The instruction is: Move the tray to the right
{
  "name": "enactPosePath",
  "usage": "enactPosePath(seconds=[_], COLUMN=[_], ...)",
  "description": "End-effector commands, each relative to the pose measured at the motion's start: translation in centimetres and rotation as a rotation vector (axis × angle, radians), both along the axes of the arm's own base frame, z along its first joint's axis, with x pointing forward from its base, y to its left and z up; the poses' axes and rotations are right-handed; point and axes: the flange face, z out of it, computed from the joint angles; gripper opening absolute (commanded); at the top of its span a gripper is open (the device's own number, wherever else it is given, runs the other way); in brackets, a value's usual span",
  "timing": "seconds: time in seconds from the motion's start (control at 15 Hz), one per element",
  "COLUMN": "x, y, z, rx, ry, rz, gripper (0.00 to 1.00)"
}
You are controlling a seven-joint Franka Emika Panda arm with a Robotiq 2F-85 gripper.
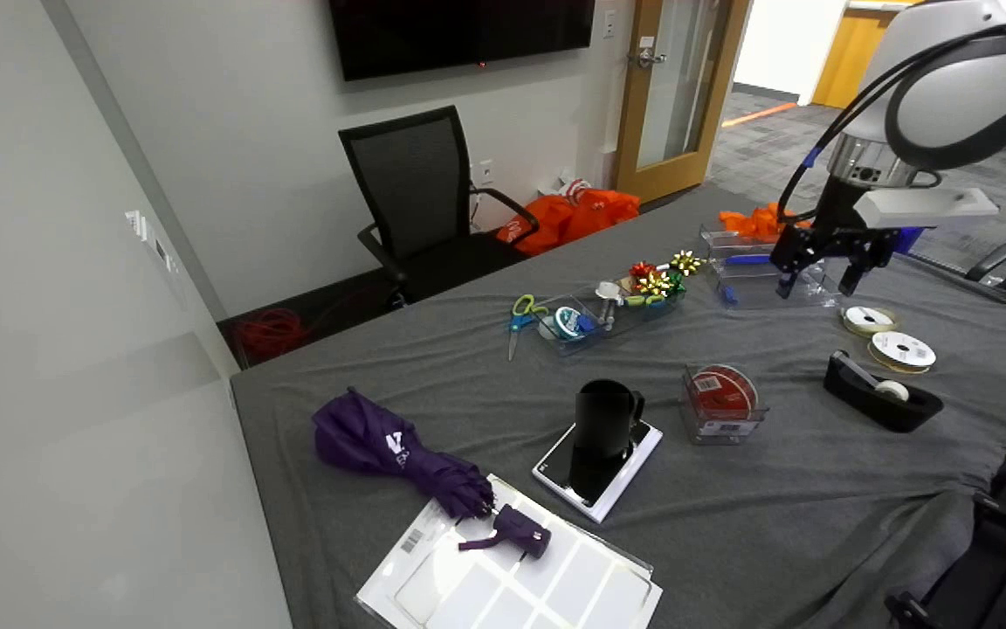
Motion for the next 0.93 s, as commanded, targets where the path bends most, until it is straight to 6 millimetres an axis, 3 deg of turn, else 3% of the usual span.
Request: enactPosePath(seconds=[0.0,0.13,0.27,0.33,0.67,0.87], x=[0.8,0.7,0.9,0.6,0.9,1.1], y=[-0.3,-0.2,0.1,0.1,0.1,-0.5], z=[-2.9,-4.3,-3.3,-4.0,-3.5,-4.8], rx=[0.037,0.071,0.114,0.079,0.094,0.087], ry=[0.006,0.035,0.032,0.029,0.021,0.018], rz=[0.051,0.081,0.055,0.052,0.044,0.037], gripper=[1.00,1.00,1.00,1.00,1.00,1.00])
